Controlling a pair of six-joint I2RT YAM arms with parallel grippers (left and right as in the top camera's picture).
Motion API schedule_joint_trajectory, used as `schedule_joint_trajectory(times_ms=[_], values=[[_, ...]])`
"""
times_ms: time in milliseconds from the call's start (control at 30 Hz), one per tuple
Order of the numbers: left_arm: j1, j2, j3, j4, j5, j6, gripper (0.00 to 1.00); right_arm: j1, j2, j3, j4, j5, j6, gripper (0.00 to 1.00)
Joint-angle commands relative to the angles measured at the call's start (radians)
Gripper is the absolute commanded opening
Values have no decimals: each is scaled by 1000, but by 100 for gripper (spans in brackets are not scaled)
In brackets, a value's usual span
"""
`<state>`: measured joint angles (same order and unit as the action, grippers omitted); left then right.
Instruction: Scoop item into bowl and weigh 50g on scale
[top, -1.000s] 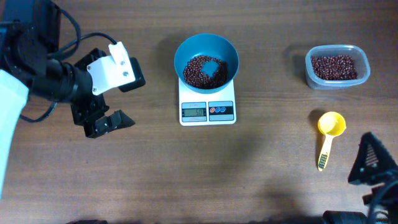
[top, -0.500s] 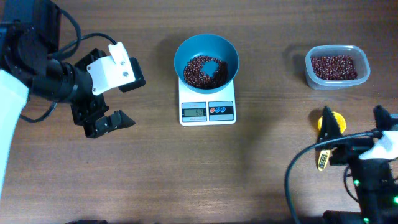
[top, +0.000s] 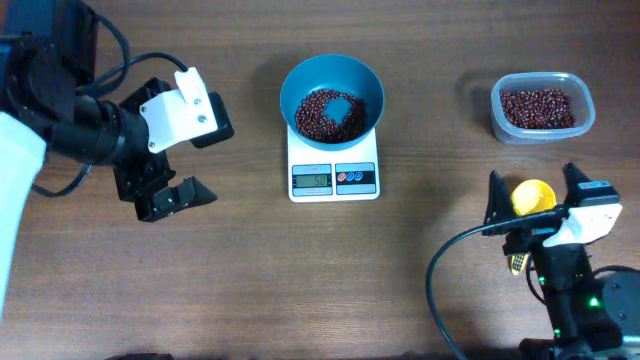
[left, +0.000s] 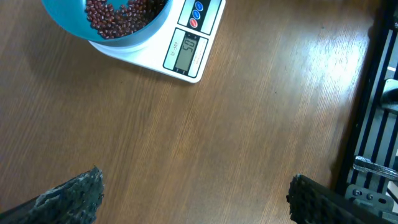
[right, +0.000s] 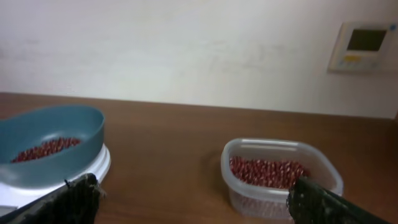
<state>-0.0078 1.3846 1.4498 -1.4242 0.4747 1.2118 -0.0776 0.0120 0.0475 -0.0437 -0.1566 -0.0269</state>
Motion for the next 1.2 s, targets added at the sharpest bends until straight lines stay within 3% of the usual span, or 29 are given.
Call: schedule_joint_trajectory(times_ms=[0, 167, 1167], values=[[6, -4, 0, -1, 7, 16, 99, 6, -8, -42, 49, -30, -3, 99], [6, -4, 0, -1, 7, 16, 99, 6, -8, -42, -21, -34, -3, 99], [6, -4, 0, -1, 7, 16, 99, 5, -5, -42, -20, -24, 1, 99]])
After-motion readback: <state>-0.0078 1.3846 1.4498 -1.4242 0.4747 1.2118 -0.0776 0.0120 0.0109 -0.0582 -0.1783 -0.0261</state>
